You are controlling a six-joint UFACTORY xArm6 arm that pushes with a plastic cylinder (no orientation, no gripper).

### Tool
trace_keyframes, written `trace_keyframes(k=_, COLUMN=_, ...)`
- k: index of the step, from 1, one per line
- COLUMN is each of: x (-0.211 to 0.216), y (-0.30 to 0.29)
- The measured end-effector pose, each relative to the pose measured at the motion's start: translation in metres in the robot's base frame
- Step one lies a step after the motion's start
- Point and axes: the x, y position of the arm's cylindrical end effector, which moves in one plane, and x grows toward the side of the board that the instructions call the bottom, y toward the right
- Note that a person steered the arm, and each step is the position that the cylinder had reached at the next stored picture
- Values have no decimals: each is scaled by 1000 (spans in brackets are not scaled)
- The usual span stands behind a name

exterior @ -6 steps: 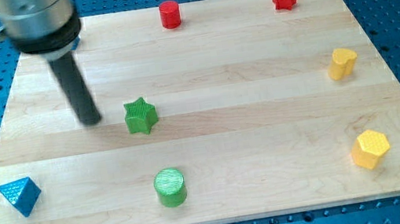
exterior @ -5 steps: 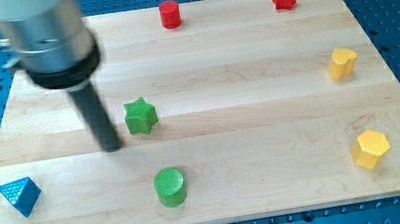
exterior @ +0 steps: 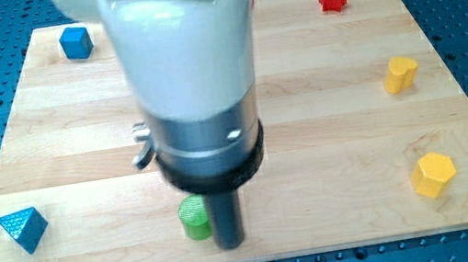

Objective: Place the green circle below the green star

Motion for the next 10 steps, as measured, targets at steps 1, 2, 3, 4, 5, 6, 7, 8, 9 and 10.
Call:
trace_keyframes(k=1, x=-29, y=-3)
trace_keyframes(k=2, x=25, y=-8)
trace_keyframes(k=3, x=-16, y=-53)
trace_keyframes(k=4, x=-63, y=-15)
trace_keyframes(k=5, x=-55, y=-8)
trace_keyframes(k=6, x=-99, y=-28)
trace_keyframes(k=7, x=-86, y=-36)
trace_keyframes(k=8, x=10, y=-88)
trace_keyframes(k=9, x=11, y=-197)
trace_keyframes(k=10, x=0, y=-233)
